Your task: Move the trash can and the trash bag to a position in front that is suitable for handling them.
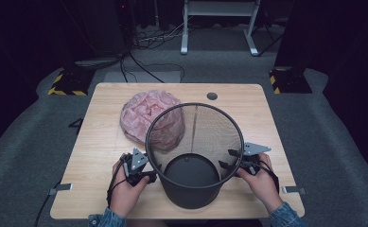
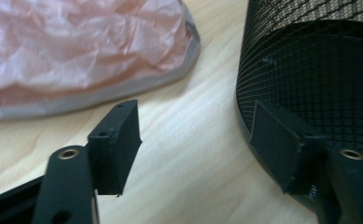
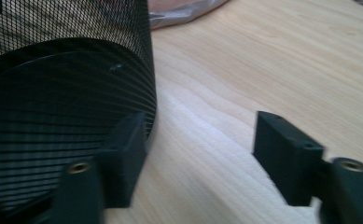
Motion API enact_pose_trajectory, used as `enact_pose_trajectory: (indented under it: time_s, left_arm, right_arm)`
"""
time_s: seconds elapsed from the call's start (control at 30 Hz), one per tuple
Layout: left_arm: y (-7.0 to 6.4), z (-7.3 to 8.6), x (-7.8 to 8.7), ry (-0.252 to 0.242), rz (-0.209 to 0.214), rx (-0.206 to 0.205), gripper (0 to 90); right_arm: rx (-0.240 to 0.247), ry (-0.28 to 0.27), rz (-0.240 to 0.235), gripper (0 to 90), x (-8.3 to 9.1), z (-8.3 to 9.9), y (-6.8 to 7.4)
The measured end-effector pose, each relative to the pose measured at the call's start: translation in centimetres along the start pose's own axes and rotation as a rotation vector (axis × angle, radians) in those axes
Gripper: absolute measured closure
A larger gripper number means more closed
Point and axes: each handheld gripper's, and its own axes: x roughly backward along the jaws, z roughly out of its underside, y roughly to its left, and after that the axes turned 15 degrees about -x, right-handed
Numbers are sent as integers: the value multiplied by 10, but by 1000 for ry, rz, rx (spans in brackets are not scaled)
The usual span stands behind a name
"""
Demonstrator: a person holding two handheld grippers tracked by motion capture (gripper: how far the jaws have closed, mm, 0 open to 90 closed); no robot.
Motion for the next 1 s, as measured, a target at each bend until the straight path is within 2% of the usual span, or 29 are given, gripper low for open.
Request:
enact_pose_trajectory:
  time_s: [0.07,0.17,0.2,0.23,0.3,0.33,0.37,0.4,0.43,0.47,0.5,0.57,0.63,0.77,0.83,1.0]
  left_arm:
    - [6,7,5,-16,13,21,271]
    - [17,13,5,-25,-34,40,267]
    - [17,13,5,-25,-34,40,264]
    - [27,14,3,-22,-55,50,264]
    - [32,13,1,-25,-56,58,264]
    - [39,11,-3,-39,-62,62,264]
    - [39,11,-3,-39,-62,62,264]
    - [42,9,-5,-39,-64,66,264]
    - [45,7,-7,-45,-69,66,259]
    - [49,3,-12,-70,-68,74,257]
    - [49,3,-12,-70,-68,74,257]
    - [54,-2,-17,-92,-68,77,257]
    - [59,-7,-22,-100,-73,72,259]
    - [68,-15,-33,-118,-71,80,282]
    - [74,-18,-43,-133,-73,106,304]
    - [79,-20,-59,-121,-72,102,313]
  right_arm:
    - [-10,-11,-4,288,0,2,0]
    - [-36,-24,21,279,7,6,-7]
    - [-46,-20,30,266,9,9,-11]
    - [-56,-15,38,257,12,13,-15]
    - [-62,-7,48,250,15,17,-18]
    - [-68,14,80,244,20,26,-26]
    - [-69,21,102,238,23,31,-30]
    - [-69,21,102,238,23,31,-30]
    - [-97,31,117,232,26,40,-37]
    - [-105,37,127,232,27,43,-40]
    - [-112,44,133,232,28,46,-41]
    - [-112,58,143,232,28,51,-42]
    - [-89,53,161,230,29,53,-41]
    - [-95,50,171,231,30,55,-40]
    - [-96,50,171,230,30,55,-40]
    - [-96,50,170,230,30,55,-40]
